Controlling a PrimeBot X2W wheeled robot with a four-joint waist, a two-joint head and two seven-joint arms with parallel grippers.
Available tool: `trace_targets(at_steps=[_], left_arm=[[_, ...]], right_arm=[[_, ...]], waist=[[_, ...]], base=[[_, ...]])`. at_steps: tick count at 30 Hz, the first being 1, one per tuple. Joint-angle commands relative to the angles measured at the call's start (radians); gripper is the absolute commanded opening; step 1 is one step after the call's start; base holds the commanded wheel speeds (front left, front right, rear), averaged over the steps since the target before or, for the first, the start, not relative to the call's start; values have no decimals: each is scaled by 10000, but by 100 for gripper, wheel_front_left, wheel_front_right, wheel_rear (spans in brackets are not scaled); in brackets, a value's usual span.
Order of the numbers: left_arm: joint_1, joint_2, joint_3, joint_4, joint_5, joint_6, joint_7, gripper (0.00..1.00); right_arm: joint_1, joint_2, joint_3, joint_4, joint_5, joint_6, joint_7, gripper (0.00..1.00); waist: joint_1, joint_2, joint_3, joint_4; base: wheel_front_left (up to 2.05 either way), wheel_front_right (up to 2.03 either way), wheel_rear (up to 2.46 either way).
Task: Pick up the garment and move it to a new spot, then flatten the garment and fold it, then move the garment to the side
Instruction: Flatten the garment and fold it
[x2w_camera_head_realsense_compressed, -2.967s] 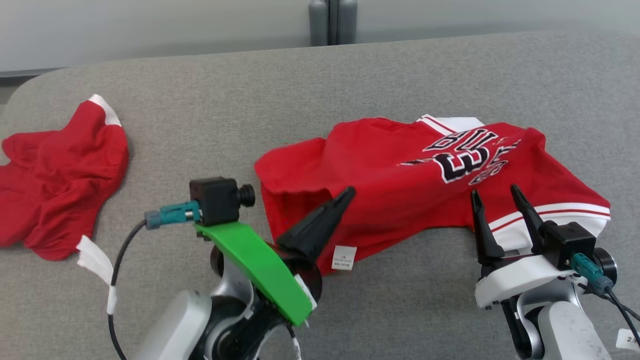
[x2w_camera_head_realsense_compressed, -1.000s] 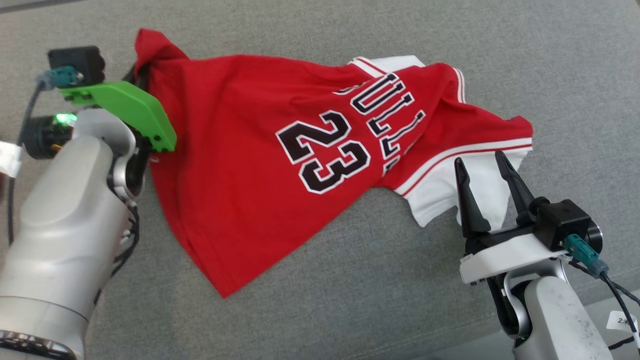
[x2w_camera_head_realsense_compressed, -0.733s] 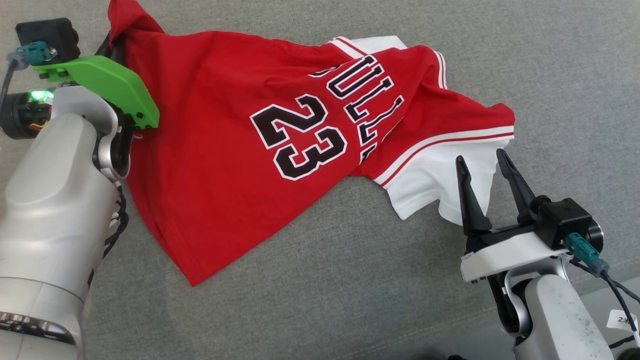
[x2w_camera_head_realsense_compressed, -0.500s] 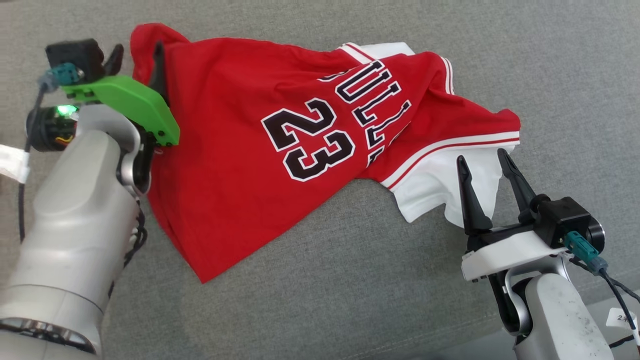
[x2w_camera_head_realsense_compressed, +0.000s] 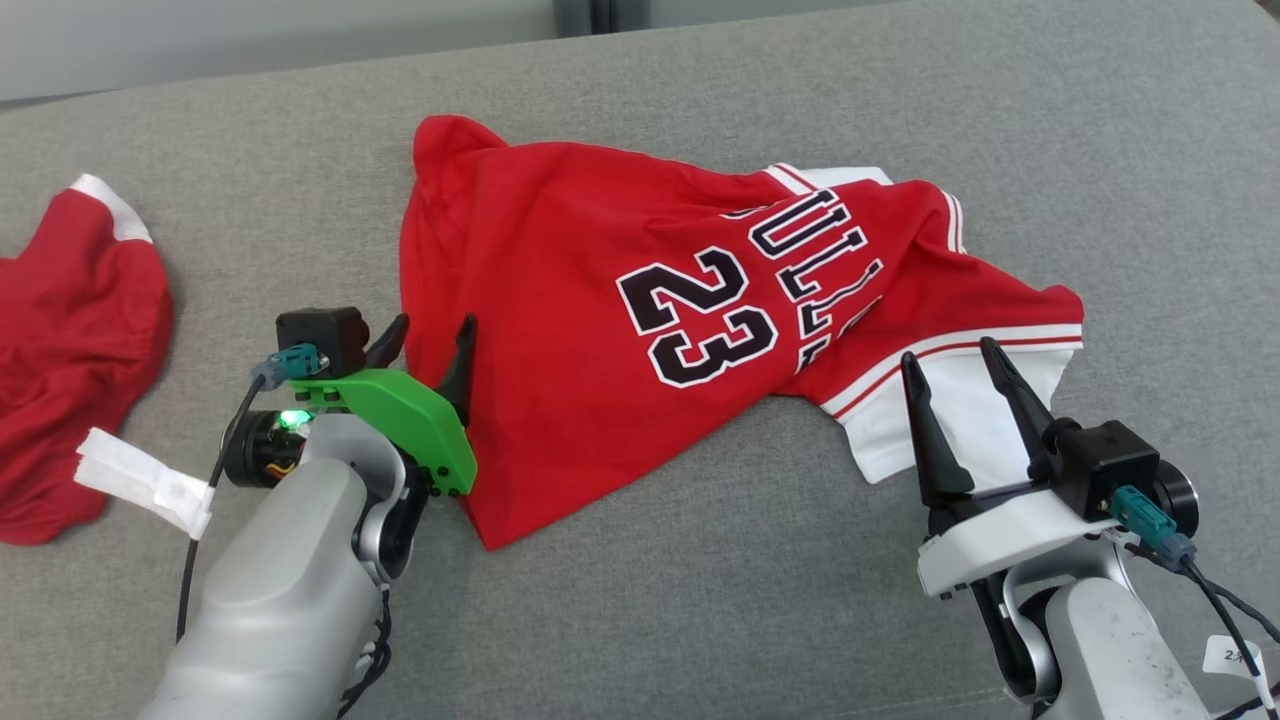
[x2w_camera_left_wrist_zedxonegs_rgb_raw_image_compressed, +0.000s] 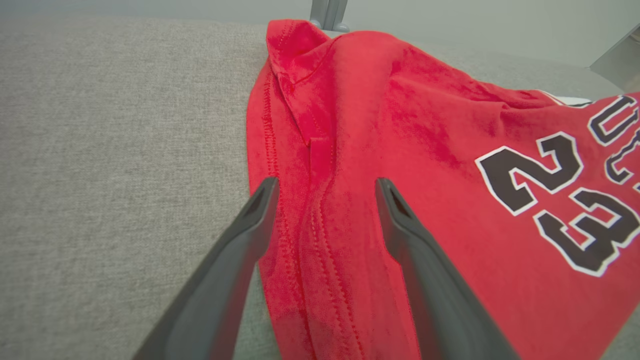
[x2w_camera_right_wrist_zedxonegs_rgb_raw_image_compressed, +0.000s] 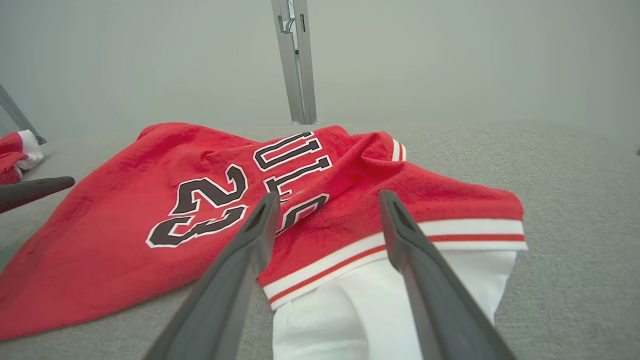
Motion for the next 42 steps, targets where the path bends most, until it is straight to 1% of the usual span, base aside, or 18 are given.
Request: trace_targets(at_steps=[1, 6, 10, 19, 20, 22, 23, 27, 33, 36, 40, 42], left_arm=[[248, 40, -36, -185, 3, 104, 102, 100], [528, 206, -186, -698, -8, 241, 508, 100], [381, 347, -296, -875, 131, 369, 748, 100], [4, 439, -370, -707, 145, 511, 1091, 100], [-31, 445, -367, -672, 146, 512, 1094, 96], [-86, 453, -422, -604, 158, 472, 1196, 37], [-102, 454, -431, -592, 133, 405, 1207, 0], [-161, 444, -422, -504, 1, 252, 1227, 0], [-582, 459, -142, -666, -81, 268, 778, 0], [-1042, 605, 1, -739, -101, 311, 748, 0], [-1720, 665, 217, -867, -219, 311, 848, 0], [-2026, 840, 187, -826, -58, 360, 922, 0]], right_arm=[[104, -30, -16, -72, -51, -14, 41, 100], [103, -32, 32, -182, 27, -14, 52, 100], [36, -32, 18, -214, 106, -14, 28, 100], [-112, -30, 13, -78, 271, -14, -133, 100], [-131, -30, 14, -67, 291, -14, -151, 100], [-152, -29, -11, -43, 320, -14, -177, 100], [-152, -29, -19, -26, 331, -14, -200, 100], [-178, -29, -66, -1, 338, -14, -248, 100], [-234, -30, -85, -10, 290, -14, -267, 100], [-319, -29, 1, -40, 313, -14, -283, 100], [-352, -30, 64, -5, 363, -14, -317, 100], [-387, -30, 105, 14, 406, -14, -340, 100]], waist=[[0, 0, -296, 321], [0, 0, -198, 248], [0, 0, -30, 84], [0, 0, 243, -321], [0, 0, 271, -351], [0, 0, 314, -387], [0, 0, 331, -397], [0, 0, 392, -403], [0, 0, 493, -342], [0, 0, 649, -406], [0, 0, 867, -551], [0, 0, 974, -668]], base=[[0, 0, 0], [0, 0, 0], [0, 0, 0], [0, 0, 0], [0, 0, 0], [0, 0, 0], [0, 0, 0], [0, 0, 0], [0, 0, 0], [0, 0, 0], [0, 0, 0], [0, 0, 0]])
